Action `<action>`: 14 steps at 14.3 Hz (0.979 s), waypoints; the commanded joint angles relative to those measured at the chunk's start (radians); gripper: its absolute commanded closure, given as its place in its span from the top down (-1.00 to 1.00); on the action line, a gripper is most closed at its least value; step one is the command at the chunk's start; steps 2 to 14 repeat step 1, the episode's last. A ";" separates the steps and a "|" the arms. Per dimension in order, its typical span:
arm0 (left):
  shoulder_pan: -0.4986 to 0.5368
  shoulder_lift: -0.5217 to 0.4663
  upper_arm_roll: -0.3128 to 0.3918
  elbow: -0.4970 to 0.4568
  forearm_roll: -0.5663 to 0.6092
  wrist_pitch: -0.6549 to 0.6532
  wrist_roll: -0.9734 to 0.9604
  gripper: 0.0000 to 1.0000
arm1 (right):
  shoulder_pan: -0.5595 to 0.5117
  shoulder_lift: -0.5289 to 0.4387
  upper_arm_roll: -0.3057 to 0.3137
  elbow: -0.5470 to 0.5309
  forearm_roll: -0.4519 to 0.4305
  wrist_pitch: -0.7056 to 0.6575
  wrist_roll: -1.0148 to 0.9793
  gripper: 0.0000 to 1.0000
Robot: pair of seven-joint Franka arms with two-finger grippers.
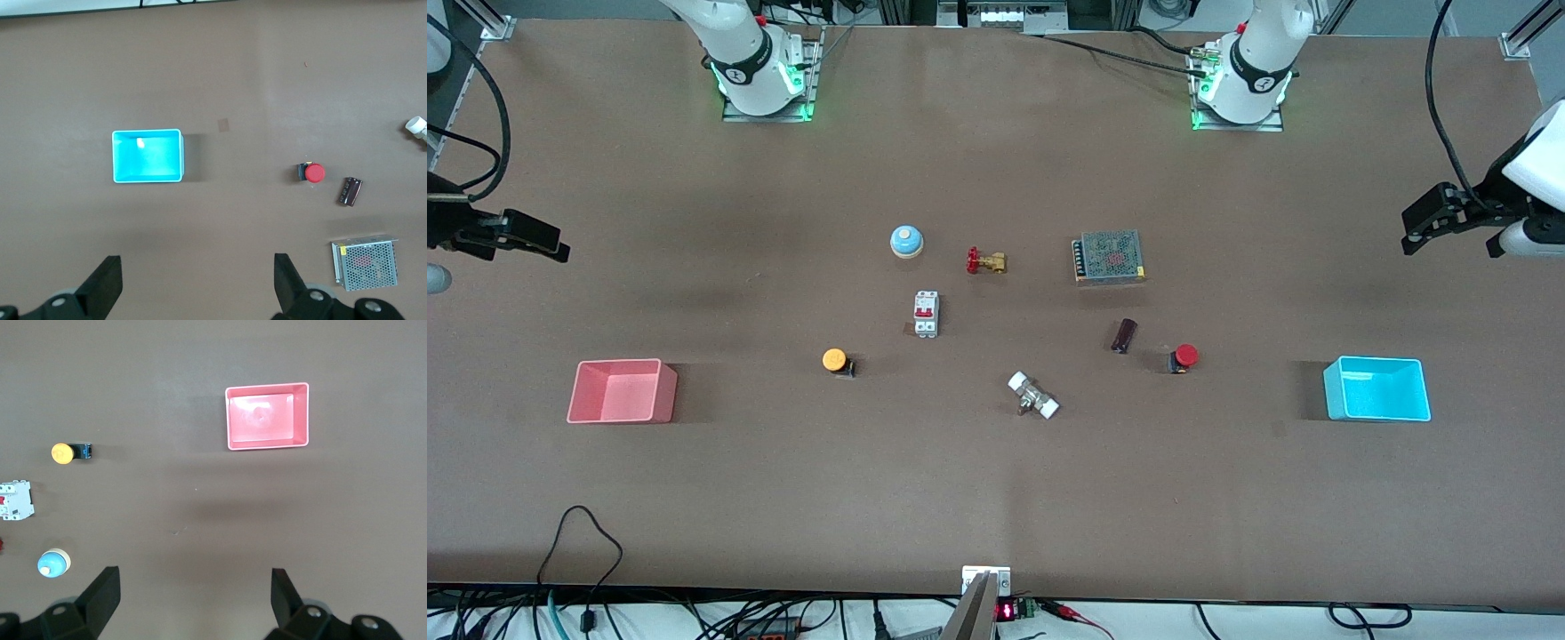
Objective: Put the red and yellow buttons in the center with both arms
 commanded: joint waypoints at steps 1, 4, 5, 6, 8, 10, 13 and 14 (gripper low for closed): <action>0.002 0.022 -0.005 0.051 0.003 -0.033 0.001 1.00 | -0.005 -0.035 0.013 -0.032 -0.017 -0.016 0.013 1.00; 0.002 0.022 -0.005 0.051 0.003 -0.033 0.001 1.00 | -0.005 -0.035 0.013 -0.032 -0.017 -0.016 0.013 1.00; 0.002 0.022 -0.005 0.051 0.003 -0.033 0.001 1.00 | -0.005 -0.035 0.013 -0.032 -0.017 -0.016 0.013 1.00; 0.002 0.022 -0.005 0.051 0.003 -0.033 0.001 1.00 | -0.005 -0.035 0.013 -0.032 -0.017 -0.016 0.013 1.00; 0.002 0.022 -0.005 0.051 0.003 -0.033 0.001 1.00 | -0.005 -0.035 0.013 -0.032 -0.017 -0.016 0.013 1.00; 0.002 0.022 -0.005 0.051 0.003 -0.033 0.001 1.00 | -0.005 -0.035 0.013 -0.032 -0.017 -0.016 0.013 1.00; 0.002 0.022 -0.005 0.051 0.003 -0.033 0.001 1.00 | -0.005 -0.035 0.013 -0.032 -0.017 -0.016 0.013 1.00; 0.002 0.022 -0.005 0.051 0.003 -0.033 0.001 1.00 | -0.005 -0.035 0.013 -0.032 -0.017 -0.016 0.013 1.00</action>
